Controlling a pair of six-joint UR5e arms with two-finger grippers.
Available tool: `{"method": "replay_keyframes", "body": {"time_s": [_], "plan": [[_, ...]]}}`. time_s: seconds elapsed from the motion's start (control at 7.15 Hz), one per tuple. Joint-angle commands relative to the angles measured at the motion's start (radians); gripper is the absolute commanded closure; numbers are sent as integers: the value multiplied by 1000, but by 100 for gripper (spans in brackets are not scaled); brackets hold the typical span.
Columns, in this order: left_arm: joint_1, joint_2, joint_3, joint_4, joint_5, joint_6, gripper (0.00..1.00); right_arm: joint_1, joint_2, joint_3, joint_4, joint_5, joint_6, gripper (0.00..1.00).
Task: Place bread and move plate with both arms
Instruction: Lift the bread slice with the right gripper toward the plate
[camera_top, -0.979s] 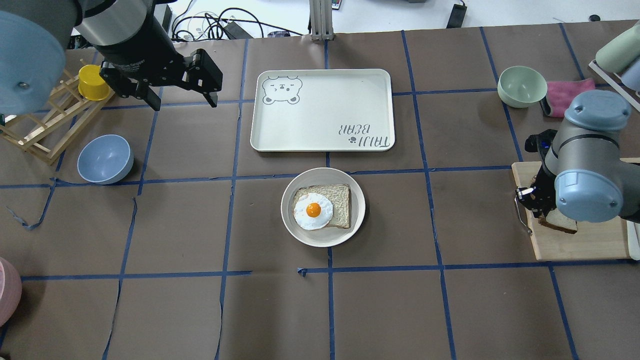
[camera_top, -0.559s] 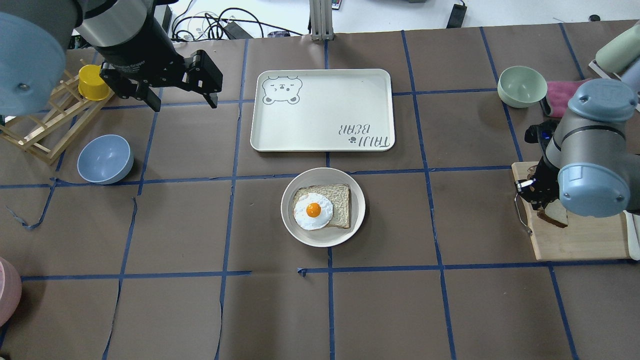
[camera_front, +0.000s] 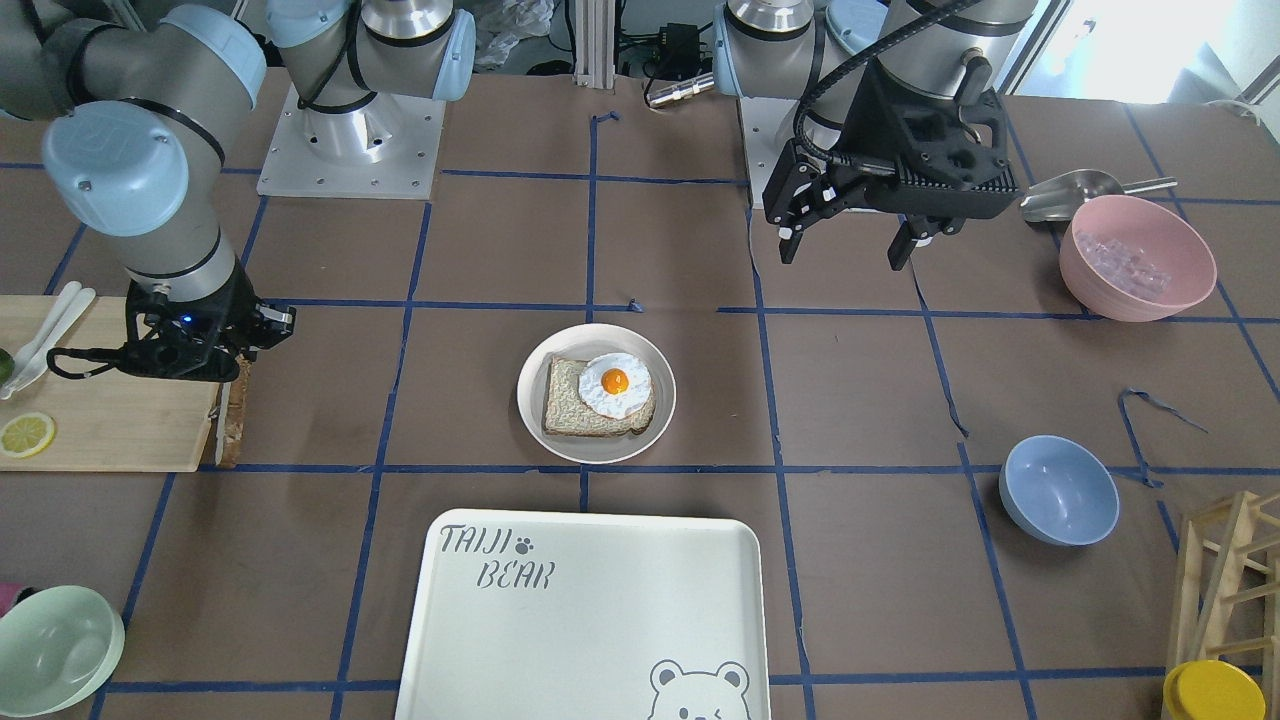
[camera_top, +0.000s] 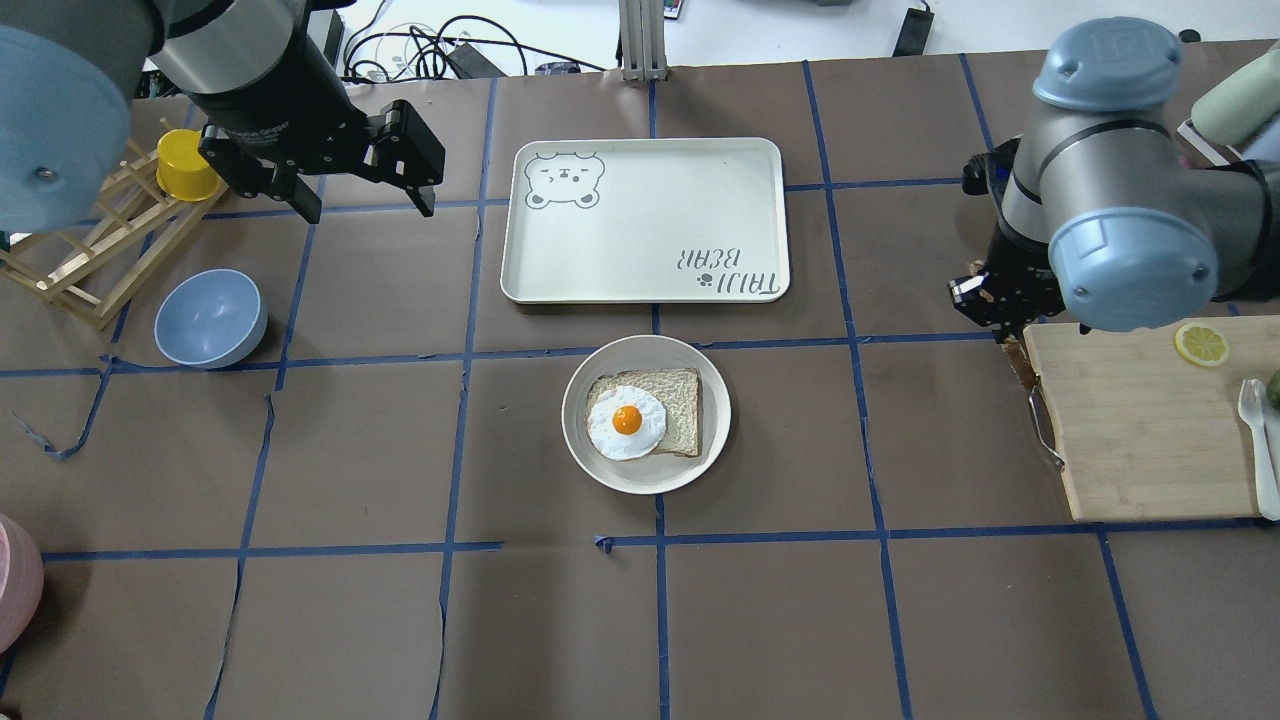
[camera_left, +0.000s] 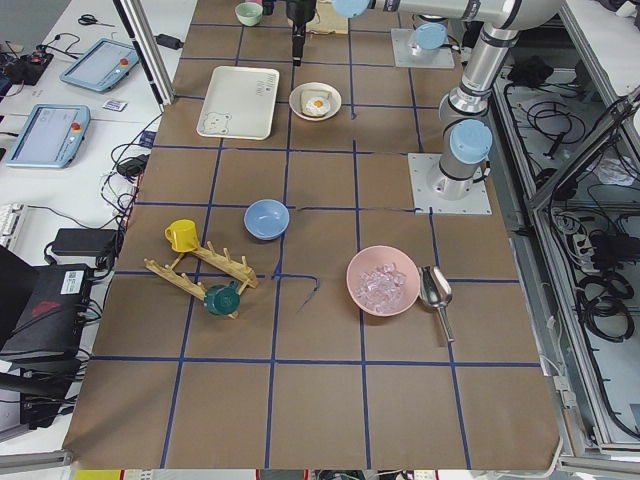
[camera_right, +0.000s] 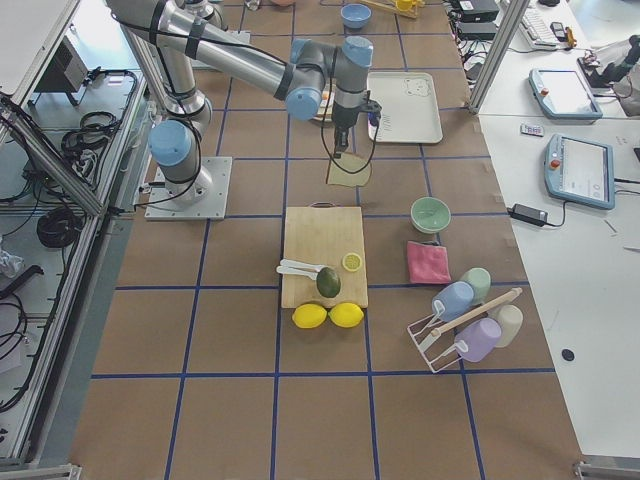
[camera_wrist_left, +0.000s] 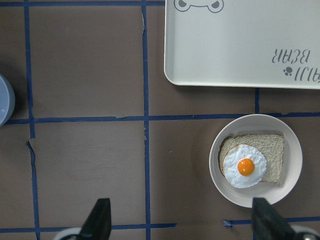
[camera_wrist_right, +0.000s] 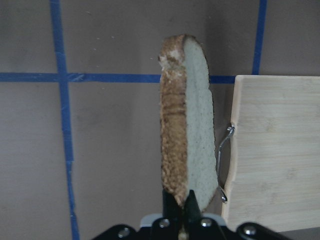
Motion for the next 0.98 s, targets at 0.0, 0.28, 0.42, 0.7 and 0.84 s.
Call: {"method": "replay_keyframes", "body": {"time_s": [0.0, 0.28, 0.42, 0.7, 0.84], "plan": [[0, 1, 0, 0, 0, 0, 0, 205, 2, -64, 27, -1, 156, 100], [0, 1, -2, 0, 0, 0, 0, 362, 1, -71, 12, 58, 374, 100], [0, 1, -2, 0, 0, 0, 0, 431, 14, -77, 11, 63, 476, 100], [1, 1, -2, 0, 0, 0, 0, 536, 61, -78, -70, 144, 703, 100], [1, 1, -2, 0, 0, 0, 0, 553, 77, -77, -77, 144, 750, 100]]}}
